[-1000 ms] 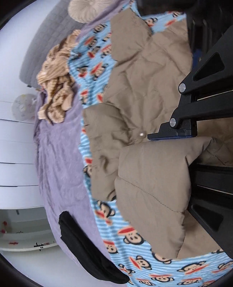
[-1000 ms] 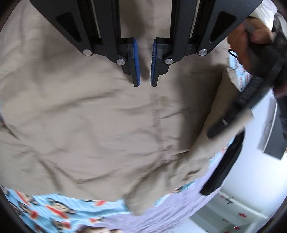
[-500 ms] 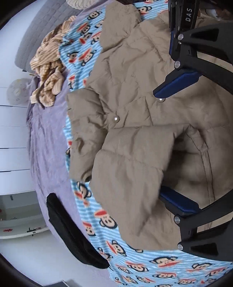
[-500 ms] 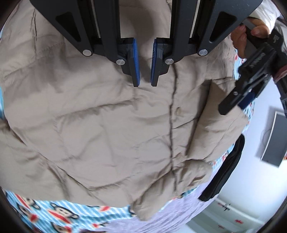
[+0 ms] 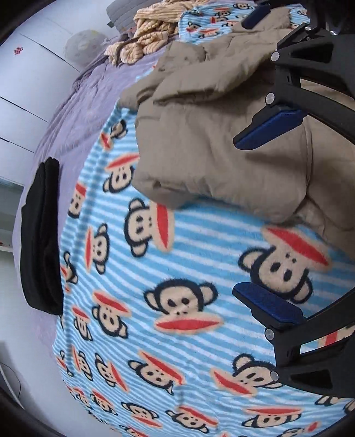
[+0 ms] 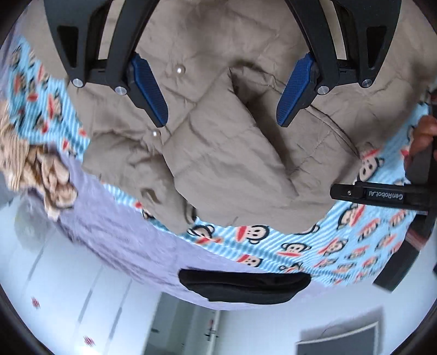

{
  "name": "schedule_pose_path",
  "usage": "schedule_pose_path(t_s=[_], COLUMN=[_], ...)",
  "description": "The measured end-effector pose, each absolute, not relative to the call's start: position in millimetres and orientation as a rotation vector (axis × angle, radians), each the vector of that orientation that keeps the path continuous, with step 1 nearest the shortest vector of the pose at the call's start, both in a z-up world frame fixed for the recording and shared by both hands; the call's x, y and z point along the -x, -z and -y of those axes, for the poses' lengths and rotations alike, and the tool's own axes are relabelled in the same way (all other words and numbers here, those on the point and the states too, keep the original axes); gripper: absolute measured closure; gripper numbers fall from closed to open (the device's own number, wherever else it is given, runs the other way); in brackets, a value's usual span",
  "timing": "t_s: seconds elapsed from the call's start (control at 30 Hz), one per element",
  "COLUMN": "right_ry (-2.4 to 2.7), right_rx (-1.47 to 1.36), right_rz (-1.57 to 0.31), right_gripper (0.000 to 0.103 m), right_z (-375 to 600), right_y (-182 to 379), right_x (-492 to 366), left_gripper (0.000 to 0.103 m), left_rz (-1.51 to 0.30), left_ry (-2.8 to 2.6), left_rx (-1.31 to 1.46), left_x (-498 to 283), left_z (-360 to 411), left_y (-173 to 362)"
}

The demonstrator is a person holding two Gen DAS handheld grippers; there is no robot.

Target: Fold large clothes

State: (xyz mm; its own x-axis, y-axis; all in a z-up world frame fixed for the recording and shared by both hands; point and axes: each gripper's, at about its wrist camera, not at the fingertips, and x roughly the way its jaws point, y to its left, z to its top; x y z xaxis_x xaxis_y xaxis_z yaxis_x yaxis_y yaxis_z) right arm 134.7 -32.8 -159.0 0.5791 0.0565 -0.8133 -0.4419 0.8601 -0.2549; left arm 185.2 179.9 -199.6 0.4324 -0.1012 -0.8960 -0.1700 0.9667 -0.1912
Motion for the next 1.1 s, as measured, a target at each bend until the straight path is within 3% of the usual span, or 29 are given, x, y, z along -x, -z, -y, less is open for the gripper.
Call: schedule_pose_path(t_s=[0.13,0.2,0.23,0.27,0.43,0.5,0.6,0.67,0.73,0.97,1.1], right_ry=[-0.235,-0.147,-0.120,-0.090,-0.018,0.041,0.067,0.068,0.051,0.038,0.093], right_rx=[0.608,0.508,0.423,0.313,-0.336,-0.439,-0.440,-0.408,-0.359,-0.242,-0.387], right_rz=[-0.869,-0.870,-0.884,-0.913,-1.152,-1.235,-1.222,-1.155,-1.090,-1.118,-1.236], right_gripper=[0.020,0.038,0.056,0.067,0.068,0.067,0.067,0.067,0.068,0.068,0.069], right_z=[17,40,57,78,202,229,244,245,240,226,262], right_y=[172,164,159,156,191,206,199,183,167,180,219], right_x=[-147,-164,-169,-175,-183,-172,-148,-138,-140,-174,-152], left_gripper=[0.005,0.005,0.005,0.005,0.005,0.006,0.029,0.029,0.039,0.039,0.039], left_rz=[-1.161,-1.146,-1.142,-1.139,-1.149,-1.159,-1.118,-1.074,-1.037,-1.069,-1.092], left_ry=[-0.079,-0.098,-0.103,-0.105,-0.095,-0.103,-0.086,-0.072,-0.049,-0.054,-0.047], left_rx=[0.211,0.210,0.209,0.209,0.194,0.178,0.141,0.123,0.109,0.038,0.041], left_x=[-186,-185,-185,-186,-189,-189,-188,-192,-202,-247,-242], left_z=[-173,-170,-169,-168,-168,-167,-164,-163,-158,-120,-111], left_y=[231,236,236,236,236,229,206,190,176,194,215])
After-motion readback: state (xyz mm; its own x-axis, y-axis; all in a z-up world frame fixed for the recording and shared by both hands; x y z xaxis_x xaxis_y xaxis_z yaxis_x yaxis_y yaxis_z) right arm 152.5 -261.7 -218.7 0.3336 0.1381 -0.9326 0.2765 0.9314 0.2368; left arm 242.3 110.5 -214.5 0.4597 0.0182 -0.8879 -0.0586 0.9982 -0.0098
